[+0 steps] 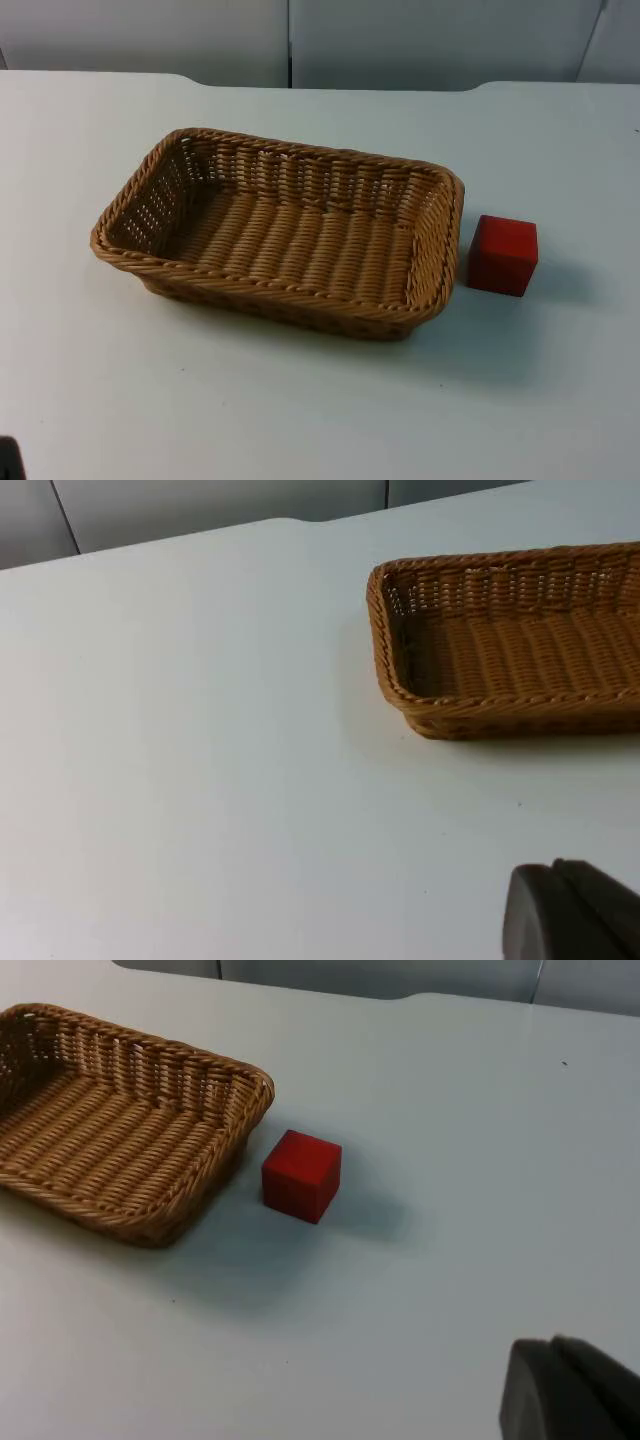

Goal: Pick up the basket with the left hand and place the cube into the basket with the right hand.

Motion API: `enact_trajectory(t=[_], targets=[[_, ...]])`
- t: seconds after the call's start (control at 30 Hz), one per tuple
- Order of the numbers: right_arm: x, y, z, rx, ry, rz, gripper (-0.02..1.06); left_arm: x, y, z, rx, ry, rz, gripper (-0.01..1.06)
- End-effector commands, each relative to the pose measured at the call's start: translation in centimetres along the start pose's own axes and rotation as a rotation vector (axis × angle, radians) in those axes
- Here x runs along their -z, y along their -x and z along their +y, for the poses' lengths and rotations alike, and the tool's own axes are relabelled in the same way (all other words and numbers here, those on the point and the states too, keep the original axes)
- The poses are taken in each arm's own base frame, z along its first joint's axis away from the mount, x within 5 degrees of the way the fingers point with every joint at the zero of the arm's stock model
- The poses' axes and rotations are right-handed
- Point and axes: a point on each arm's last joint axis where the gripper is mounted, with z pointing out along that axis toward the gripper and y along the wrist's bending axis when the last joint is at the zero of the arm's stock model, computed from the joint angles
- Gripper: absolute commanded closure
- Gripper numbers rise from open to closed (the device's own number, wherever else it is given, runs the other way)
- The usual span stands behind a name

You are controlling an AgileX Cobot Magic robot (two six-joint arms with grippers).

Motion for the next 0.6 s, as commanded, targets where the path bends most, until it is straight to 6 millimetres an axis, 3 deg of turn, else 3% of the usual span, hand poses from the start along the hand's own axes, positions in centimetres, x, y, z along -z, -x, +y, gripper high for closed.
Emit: enact_trajectory(t=[0.0, 0.17, 0.27, 0.3, 0.4, 0.43, 0.47, 0.57], targets=[[-0.1, 0.0, 0.0, 0.004, 0.004, -0.009, 1.04, -0.1, -0.1, -0.1, 0.012, -0.009, -0.008, 1.05], [-0.1, 0.0, 0.0, 0.004, 0.004, -0.009, 1.04, -0.1, 2.2, -1.9, 0.177, -0.223, -0.028, 1.05], [-0.1, 0.0, 0.0, 0.004, 0.004, -0.009, 1.04, -2.9, 5.1, -3.3, 0.172, -0.417, 0.078, 1.05], [-0.1, 0.0, 0.0, 0.004, 0.004, -0.009, 1.04, -2.9, 5.1, -3.3, 0.172, -0.417, 0.078, 1.05], [-0.1, 0.0, 0.0, 0.004, 0.004, -0.009, 1.04, -7.9, 7.3, -3.6, 0.144, -0.493, 0.219, 1.05], [-0.1, 0.0, 0.0, 0.004, 0.004, -0.009, 1.04, -10.7, 8.2, -3.6, 0.139, -0.52, 0.282, 1.02], [-0.1, 0.0, 0.0, 0.004, 0.004, -0.009, 1.04, -10.7, 8.2, -3.6, 0.139, -0.52, 0.282, 1.02], [-0.1, 0.0, 0.0, 0.004, 0.004, -0.009, 1.04, -15.1, 10.0, -3.8, 0.177, -0.577, 0.347, 0.85]])
